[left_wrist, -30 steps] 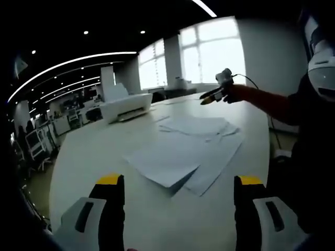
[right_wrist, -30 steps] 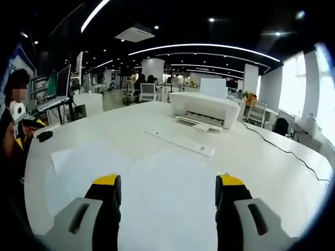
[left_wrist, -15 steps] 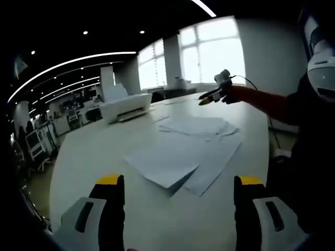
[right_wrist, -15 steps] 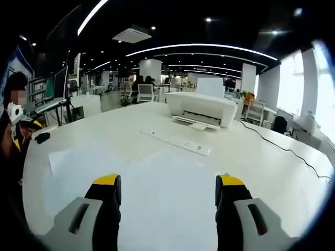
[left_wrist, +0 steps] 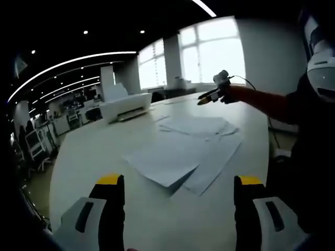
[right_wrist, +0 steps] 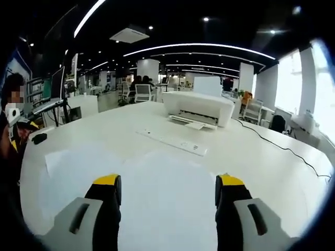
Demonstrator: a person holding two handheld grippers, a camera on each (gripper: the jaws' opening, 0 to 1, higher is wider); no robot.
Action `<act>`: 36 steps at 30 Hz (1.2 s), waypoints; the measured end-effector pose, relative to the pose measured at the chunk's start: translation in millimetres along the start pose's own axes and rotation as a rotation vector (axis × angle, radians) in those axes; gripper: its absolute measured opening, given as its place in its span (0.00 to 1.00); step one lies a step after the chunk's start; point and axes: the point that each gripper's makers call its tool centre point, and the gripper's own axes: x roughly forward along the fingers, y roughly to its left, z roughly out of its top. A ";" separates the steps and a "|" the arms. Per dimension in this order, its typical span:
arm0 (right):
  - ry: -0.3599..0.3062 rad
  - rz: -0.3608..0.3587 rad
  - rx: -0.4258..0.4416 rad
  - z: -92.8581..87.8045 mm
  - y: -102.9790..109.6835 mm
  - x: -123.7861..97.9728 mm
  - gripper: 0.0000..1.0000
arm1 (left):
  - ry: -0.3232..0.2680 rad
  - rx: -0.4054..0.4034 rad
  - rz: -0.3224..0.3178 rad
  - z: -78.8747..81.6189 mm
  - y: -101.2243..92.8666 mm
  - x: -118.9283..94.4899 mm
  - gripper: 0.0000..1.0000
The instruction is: Organize the stack of printing papers by aligning and flattening the scattered papers on the table
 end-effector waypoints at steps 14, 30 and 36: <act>0.006 -0.013 0.007 -2.4 -3.7 0.0 0.68 | 0.004 -0.004 0.003 -2.4 0.3 0.1 0.88; 0.014 -0.023 0.016 -6.2 -9.3 2.3 0.68 | 0.002 -0.008 -0.003 -3.5 0.7 1.2 0.88; 0.013 -0.023 0.017 -5.2 -10.8 3.9 0.68 | 0.001 -0.008 -0.001 -2.7 1.9 1.1 0.88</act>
